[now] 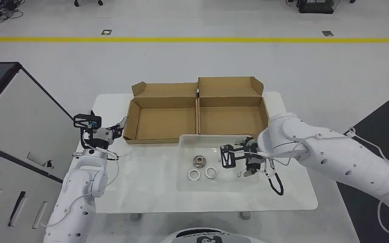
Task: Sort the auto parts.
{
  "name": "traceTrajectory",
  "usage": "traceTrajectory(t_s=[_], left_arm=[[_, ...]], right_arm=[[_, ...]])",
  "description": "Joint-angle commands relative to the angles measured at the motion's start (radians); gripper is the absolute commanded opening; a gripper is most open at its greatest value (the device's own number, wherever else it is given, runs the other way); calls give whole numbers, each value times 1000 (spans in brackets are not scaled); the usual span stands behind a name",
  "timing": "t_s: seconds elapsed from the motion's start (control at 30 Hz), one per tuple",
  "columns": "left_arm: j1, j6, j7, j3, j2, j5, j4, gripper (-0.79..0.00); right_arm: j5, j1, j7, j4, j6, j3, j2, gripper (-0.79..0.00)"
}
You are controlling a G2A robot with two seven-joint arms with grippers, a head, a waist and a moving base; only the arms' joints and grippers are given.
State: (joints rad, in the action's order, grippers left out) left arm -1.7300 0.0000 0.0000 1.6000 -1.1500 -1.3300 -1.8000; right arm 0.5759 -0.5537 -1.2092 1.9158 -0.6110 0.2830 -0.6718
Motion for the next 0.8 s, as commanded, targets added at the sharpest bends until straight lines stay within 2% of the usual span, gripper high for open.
traceTrajectory(t_s=[0.0,0.17,0.2,0.23,0.3,0.4,0.47,0.77], left_arm=[[0,0,0,0,0,0,0,0],[0,0,0,0,0,0,0,0],[0,0,0,0,0,0,0,0],[0,0,0,0,0,0,0,0],[0,0,0,0,0,0,0,0],[0,0,0,0,0,0,0,0],[0,0,0,0,0,0,0,0],[0,0,0,0,0,0,0,0]], right_arm=[[-16,28,1,-19,-1,-34,-11,0],[-50,87,-5,-52,5,-102,-38,-12],[-54,96,-7,-58,7,-113,-42,-89],[-59,98,-9,-64,9,-113,-47,-200],[-59,93,-11,-72,11,-113,-55,-320],[-53,83,-15,-81,14,-113,-65,-348],[-47,75,-19,-85,19,-113,-69,-394],[-20,38,-45,-82,45,-113,-76,-413]])
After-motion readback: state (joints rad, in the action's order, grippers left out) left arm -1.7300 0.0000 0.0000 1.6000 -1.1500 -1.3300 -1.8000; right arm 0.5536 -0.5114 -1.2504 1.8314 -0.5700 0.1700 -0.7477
